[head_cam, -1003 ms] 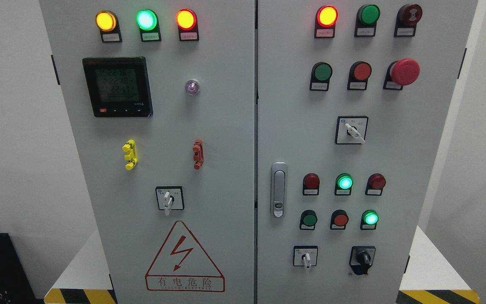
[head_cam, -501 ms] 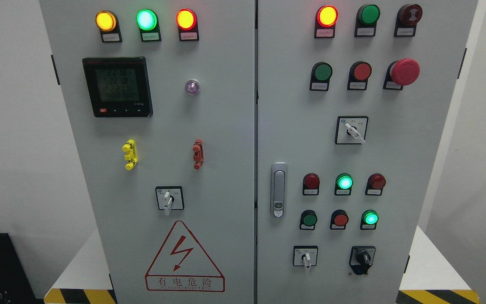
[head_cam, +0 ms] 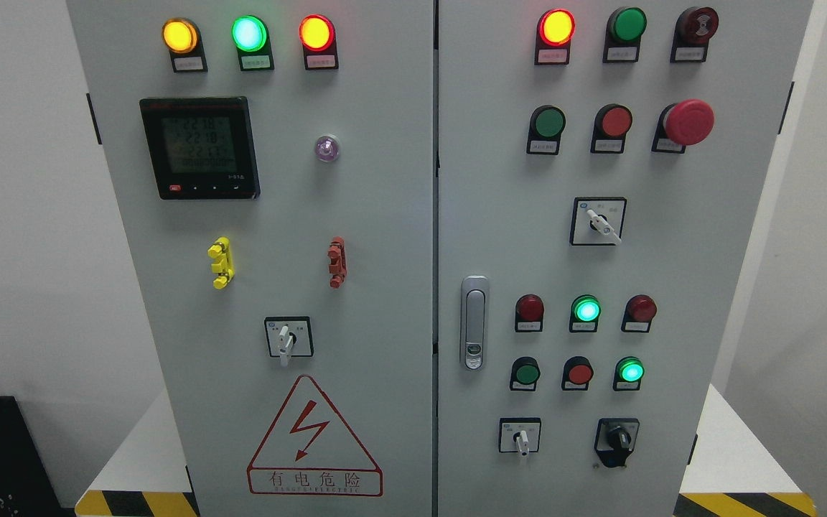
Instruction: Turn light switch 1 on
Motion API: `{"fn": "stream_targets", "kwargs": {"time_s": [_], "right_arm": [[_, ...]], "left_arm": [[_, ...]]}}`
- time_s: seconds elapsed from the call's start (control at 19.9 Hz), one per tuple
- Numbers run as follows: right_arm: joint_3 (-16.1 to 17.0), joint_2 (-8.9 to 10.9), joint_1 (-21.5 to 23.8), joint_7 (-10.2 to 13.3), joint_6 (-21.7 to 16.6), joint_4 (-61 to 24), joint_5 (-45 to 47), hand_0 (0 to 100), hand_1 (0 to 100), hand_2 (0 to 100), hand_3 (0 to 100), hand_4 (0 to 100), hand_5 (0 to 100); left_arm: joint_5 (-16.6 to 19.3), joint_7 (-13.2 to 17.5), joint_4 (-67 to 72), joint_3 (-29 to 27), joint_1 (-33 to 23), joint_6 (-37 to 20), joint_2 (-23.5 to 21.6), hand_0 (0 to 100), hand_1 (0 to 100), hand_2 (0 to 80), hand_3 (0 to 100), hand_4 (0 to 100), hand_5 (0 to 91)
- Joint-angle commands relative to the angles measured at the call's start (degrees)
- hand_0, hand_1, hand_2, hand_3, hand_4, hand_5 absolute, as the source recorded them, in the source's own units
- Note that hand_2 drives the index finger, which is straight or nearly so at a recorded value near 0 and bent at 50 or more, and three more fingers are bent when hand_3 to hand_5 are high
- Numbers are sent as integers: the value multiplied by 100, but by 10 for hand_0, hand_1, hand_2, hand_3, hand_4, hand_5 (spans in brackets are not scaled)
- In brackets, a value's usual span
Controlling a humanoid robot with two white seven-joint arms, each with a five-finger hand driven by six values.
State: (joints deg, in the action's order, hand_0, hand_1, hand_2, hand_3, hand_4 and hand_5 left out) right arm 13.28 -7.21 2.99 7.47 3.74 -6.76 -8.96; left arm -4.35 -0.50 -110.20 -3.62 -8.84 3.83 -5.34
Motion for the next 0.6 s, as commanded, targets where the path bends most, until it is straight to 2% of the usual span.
{"fn": "stream_targets", "kwargs": {"time_s": [0.0, 0.2, 0.35, 0.55], "right_arm": [[-1, 0, -9, 0, 4, 0, 0, 305, 0, 0, 0, 0, 0], [-1, 0, -9, 0, 4, 0, 0, 304, 0, 0, 0, 0, 0], [-1, 0, 0, 0, 4, 0, 0, 304, 0, 0, 0, 0, 0], [-1, 0, 0, 0, 4, 0, 0, 304, 0, 0, 0, 0, 0]], "left_arm": [[30, -204, -696, 291, 795, 750, 313, 131, 564, 404, 677, 788, 713], [66, -714, -687, 555, 1129, 1066, 340, 123, 581, 416, 677, 787, 697], [75, -881, -687, 590, 1297, 1340, 507, 97, 599, 443, 689, 796, 710], [232, -917, -670, 669, 1481, 1375, 525, 66, 629, 469, 680, 805, 726]]}}
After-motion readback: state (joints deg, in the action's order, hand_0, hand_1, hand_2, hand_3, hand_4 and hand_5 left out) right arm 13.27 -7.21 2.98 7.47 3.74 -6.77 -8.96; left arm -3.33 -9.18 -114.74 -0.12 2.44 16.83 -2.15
